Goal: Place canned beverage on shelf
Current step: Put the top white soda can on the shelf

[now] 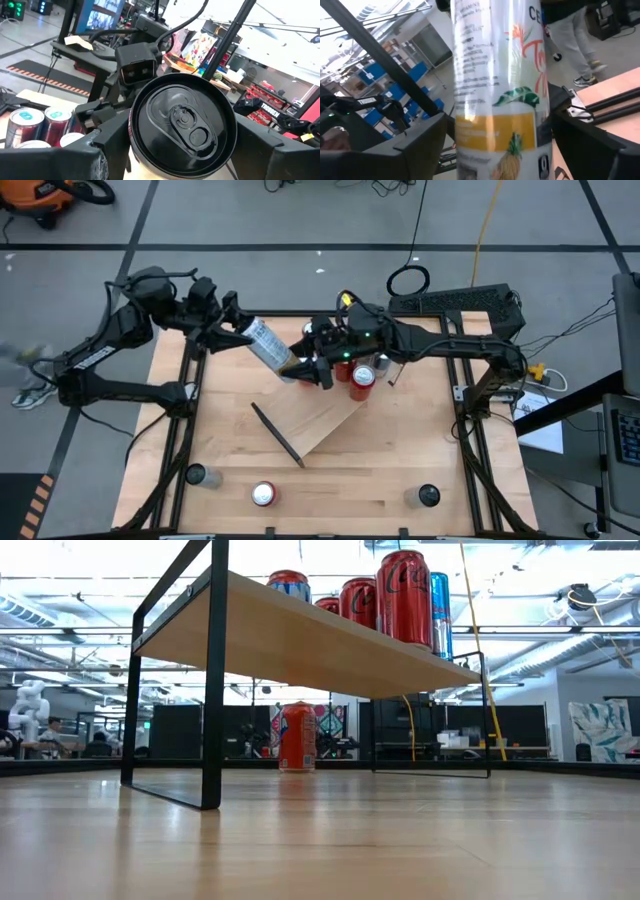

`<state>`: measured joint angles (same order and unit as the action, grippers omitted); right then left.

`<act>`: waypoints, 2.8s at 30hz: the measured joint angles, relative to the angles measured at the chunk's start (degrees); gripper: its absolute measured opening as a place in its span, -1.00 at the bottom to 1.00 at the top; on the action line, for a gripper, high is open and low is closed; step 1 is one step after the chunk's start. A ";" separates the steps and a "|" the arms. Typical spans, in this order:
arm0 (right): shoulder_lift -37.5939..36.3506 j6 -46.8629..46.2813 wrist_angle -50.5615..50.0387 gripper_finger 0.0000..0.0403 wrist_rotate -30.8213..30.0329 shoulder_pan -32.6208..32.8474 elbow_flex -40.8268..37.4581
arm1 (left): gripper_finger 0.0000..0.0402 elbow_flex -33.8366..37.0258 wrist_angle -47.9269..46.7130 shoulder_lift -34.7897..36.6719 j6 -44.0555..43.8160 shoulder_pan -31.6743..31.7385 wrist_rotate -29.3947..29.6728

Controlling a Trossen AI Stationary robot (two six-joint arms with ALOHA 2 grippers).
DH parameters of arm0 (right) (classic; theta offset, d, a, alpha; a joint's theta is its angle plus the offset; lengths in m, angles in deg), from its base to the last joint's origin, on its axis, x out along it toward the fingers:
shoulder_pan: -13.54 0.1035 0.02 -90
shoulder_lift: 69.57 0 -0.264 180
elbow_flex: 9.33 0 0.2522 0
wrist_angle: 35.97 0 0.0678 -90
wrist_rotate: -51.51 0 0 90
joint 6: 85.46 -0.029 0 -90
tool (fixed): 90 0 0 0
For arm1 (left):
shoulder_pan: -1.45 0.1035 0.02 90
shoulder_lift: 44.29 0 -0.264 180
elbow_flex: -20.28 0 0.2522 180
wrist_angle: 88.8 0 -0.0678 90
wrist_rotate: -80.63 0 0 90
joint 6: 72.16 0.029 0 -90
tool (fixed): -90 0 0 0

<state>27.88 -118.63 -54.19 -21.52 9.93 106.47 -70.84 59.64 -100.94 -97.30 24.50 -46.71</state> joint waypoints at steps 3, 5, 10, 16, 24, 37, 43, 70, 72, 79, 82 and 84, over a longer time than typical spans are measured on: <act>0.02 0.15 -0.08 0.59 1.33 -0.47 0.00 | 0.32 0.00 0.51 -1.00 -0.03 -0.58 0.27; 0.00 -0.01 -0.01 0.56 1.36 -0.67 0.00 | 0.32 0.02 1.33 -1.76 -0.05 -1.19 0.42; 0.00 -0.20 -0.05 0.52 1.55 -0.89 0.00 | 0.32 0.02 3.78 -3.51 -0.09 -2.25 0.63; 0.00 0.58 -0.05 0.49 2.80 -0.93 0.00 | 0.32 0.02 5.74 -5.15 -0.06 -3.02 1.43; 0.00 1.37 0.34 0.18 3.89 -1.39 0.00 | 0.32 0.02 5.96 -6.61 -0.36 -4.54 2.58; -0.20 0.57 2.13 0.12 5.80 -2.34 -0.04 | 0.48 0.02 7.01 -6.31 -3.14 -4.85 7.92; -1.54 0.96 2.25 0.09 6.19 -3.25 -0.11 | 0.76 0.00 7.44 -5.08 -5.13 -4.76 10.96; -4.22 -9.35 13.86 0.12 23.92 -5.06 -0.03 | 0.92 0.00 23.51 -3.24 -6.63 -11.51 24.87; -4.22 -7.72 13.64 0.12 21.28 -5.04 -0.03 | 0.92 0.00 23.19 -3.35 -5.34 -13.19 27.91; -4.22 2.39 10.65 0.12 8.76 -4.01 -0.03 | 0.93 0.00 22.88 -3.36 2.02 -17.91 43.48; -4.22 8.68 9.08 0.12 0.54 -3.06 -0.04 | 0.93 0.00 22.89 -3.34 4.14 -18.73 48.99; -4.22 13.42 8.98 0.12 -5.68 -2.42 -0.04 | 0.93 0.00 22.90 -3.50 5.06 -18.93 50.66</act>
<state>23.66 -105.21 -45.22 -27.20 7.51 106.43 -70.84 82.54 -104.44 -92.24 5.57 3.95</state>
